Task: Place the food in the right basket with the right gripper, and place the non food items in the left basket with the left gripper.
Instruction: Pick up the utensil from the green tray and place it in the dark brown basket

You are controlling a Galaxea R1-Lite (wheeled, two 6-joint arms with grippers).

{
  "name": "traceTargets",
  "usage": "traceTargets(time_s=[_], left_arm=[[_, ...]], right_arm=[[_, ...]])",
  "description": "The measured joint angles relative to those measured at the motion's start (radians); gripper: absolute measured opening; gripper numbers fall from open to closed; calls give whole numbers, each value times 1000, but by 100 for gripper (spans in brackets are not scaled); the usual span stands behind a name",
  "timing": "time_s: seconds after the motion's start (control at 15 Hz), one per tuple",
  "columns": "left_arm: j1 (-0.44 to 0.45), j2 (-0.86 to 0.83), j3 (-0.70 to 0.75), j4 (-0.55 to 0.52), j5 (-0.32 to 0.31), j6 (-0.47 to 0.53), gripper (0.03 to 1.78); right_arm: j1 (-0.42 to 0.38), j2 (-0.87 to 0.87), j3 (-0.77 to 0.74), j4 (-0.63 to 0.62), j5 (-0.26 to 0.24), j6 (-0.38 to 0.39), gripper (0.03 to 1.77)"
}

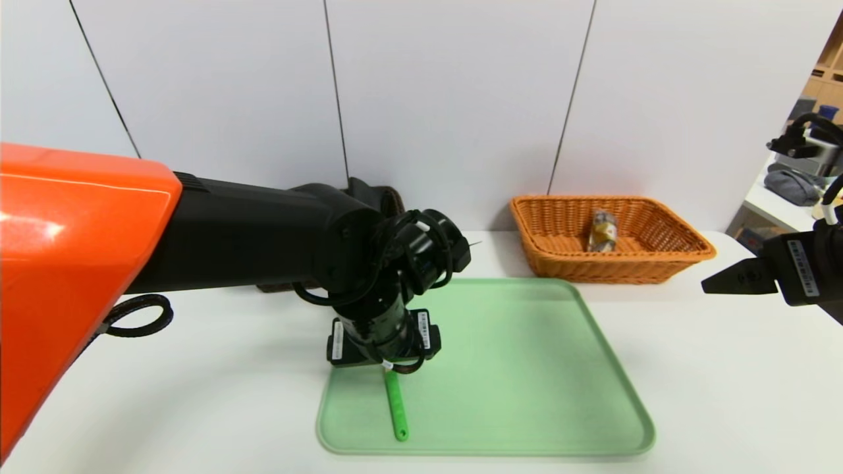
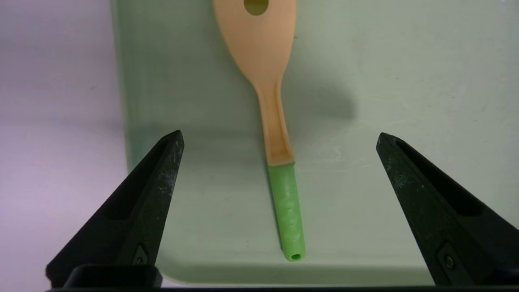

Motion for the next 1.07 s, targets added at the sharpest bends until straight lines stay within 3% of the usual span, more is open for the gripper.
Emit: traceTargets(time_s=[1.07], left_arm=[[3, 36, -12, 20, 0, -23, 169]], right_arm=[[2, 1, -1, -1, -2, 0, 170]])
